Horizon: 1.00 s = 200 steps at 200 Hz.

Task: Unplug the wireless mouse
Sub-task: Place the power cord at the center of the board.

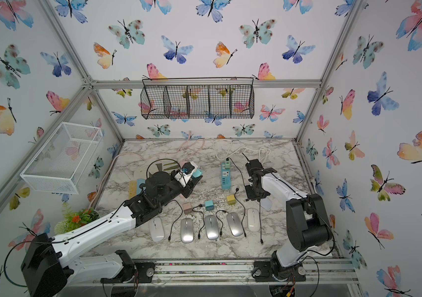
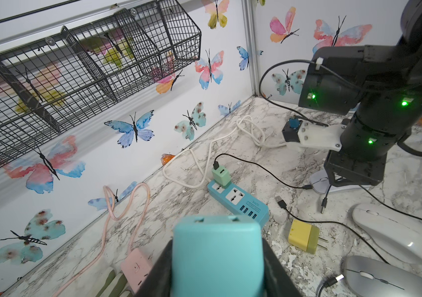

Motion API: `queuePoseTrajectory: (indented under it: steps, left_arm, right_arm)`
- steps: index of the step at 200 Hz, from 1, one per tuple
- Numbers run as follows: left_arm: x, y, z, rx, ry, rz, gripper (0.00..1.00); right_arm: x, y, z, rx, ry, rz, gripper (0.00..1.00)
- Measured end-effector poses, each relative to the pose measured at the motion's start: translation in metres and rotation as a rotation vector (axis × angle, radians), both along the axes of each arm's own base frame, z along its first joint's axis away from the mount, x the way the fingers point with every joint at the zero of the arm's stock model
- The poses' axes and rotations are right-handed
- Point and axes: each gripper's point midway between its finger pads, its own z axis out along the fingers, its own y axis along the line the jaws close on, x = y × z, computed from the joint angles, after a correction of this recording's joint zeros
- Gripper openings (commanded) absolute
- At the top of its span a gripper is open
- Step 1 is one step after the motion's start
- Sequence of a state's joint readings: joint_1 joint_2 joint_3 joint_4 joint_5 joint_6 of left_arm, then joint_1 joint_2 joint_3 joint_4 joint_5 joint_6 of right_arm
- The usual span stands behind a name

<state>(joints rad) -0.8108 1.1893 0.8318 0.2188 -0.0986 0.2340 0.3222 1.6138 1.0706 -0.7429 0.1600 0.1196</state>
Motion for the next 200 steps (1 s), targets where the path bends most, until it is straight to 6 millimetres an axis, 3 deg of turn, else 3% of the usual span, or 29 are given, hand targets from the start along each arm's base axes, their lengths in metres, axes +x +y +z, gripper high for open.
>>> queuePoseTrajectory:
  steps: [65, 114, 159, 200]
  left_arm:
    - [0.000, 0.001, -0.009, -0.062, 0.074, -0.010, 0.00]
    - [-0.012, -0.005, -0.026, -0.124, 0.171, -0.066, 0.00]
    - [-0.017, -0.009, -0.030, -0.148, 0.211, -0.095, 0.00]
    - [-0.020, -0.012, -0.030, -0.156, 0.220, -0.111, 0.00]
  right_arm:
    - [0.006, 0.036, 0.034, 0.275, -0.122, 0.019, 0.29]
    - [-0.008, 0.032, -0.001, 0.431, -0.055, -0.064, 0.28]
    - [0.005, 0.045, -0.007, 0.508, -0.068, -0.045, 0.36]
    - [0.009, 0.042, -0.013, 0.480, -0.051, -0.056, 0.43]
